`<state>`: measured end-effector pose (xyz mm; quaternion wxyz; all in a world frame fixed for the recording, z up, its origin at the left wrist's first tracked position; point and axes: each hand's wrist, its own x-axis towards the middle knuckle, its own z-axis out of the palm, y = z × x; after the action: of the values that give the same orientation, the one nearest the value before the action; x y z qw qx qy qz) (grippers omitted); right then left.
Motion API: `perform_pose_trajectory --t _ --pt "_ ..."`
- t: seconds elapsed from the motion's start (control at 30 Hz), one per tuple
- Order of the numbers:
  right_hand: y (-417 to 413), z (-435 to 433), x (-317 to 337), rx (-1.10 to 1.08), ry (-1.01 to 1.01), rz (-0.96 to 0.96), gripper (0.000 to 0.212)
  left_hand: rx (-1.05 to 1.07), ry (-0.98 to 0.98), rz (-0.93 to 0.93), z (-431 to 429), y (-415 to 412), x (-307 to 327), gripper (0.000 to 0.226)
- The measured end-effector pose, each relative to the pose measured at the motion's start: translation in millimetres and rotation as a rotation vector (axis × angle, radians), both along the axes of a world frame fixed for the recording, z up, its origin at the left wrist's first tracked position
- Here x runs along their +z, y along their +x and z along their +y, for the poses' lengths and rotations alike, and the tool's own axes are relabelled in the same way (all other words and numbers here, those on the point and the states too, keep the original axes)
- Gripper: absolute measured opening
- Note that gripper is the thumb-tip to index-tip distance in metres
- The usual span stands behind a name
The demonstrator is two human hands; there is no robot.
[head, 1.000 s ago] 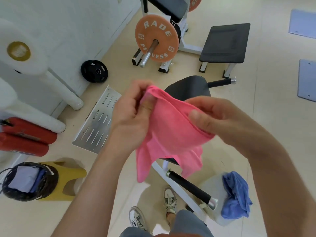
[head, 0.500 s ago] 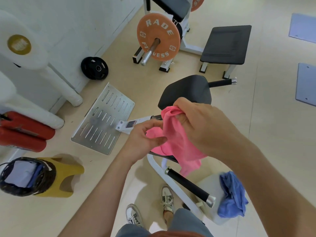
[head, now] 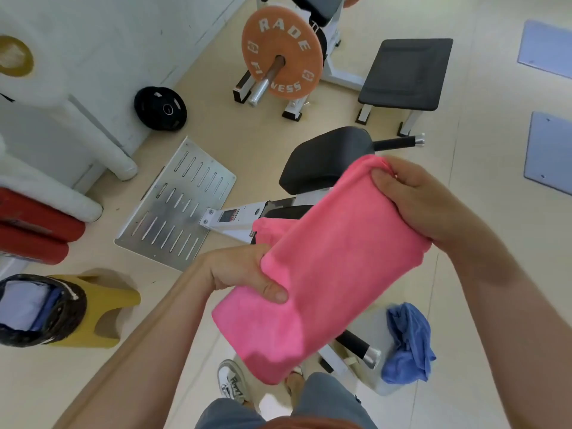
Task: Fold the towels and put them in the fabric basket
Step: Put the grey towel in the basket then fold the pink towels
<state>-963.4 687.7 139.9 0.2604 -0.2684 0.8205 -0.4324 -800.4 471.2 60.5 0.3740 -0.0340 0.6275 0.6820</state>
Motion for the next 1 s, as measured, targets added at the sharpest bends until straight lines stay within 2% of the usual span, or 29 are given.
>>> perform_pose_trajectory --t 0.07,0.1,0.17,0.27,0.33,0.4,0.5,0.57,0.67,0.73,0.9,1.0 --pt "-9.8 13.4 -35.9 -0.068 0.100 0.013 0.025 -0.036 -0.108 -0.052 -5.8 6.0 -22.5 0.029" --pt "-11.5 18.8 -52.1 -0.089 0.134 0.016 0.025 -0.023 -0.168 -0.070 -8.9 8.7 -32.7 0.025" --pt "-11.6 27.7 -82.1 -0.121 0.202 -0.003 0.025 0.080 -0.224 -0.110 -19.2 13.9 -53.8 0.043" --pt "-7.6 35.4 -111.0 -0.221 0.234 -0.058 0.027 0.336 -0.135 -0.138 -36.5 17.5 -72.9 0.069" --pt "-3.8 38.7 -122.7 -0.354 0.109 -0.208 0.026 0.535 0.025 -0.141 -44.0 15.4 -77.3 0.074" --pt "1.4 40.2 -137.7 -0.468 0.026 -0.363 0.024 0.776 0.151 -0.140 -45.2 9.3 -86.2 0.073" --pt "6.7 40.8 -176.3 -0.517 0.151 -0.359 0.026 1.076 0.105 -0.249 -36.0 -3.3 -115.5 0.051" --pt "10.0 37.6 -196.8 -0.560 0.199 -0.365 0.031 1.080 0.031 -0.392 -25.0 -5.8 -138.5 0.031" --pt "12.3 34.3 -215.2 -0.580 0.233 -0.333 0.031 0.986 -0.060 -0.503 -10.7 -0.6 -156.3 0.039" --pt "12.2 34.0 -223.2 -0.562 0.262 -0.264 0.031 0.967 -0.099 -0.476 -4.7 0.4 -158.4 0.039" --pt "8.6 31.7 -216.6 -0.563 0.239 -0.138 0.027 1.160 -0.084 -0.272 -12.5 0.3 -150.9 0.005" --pt "7.2 33.5 -209.2 -0.641 0.109 -0.204 0.024 1.193 -0.188 -0.078 -11.4 0.7 -138.1 0.008"
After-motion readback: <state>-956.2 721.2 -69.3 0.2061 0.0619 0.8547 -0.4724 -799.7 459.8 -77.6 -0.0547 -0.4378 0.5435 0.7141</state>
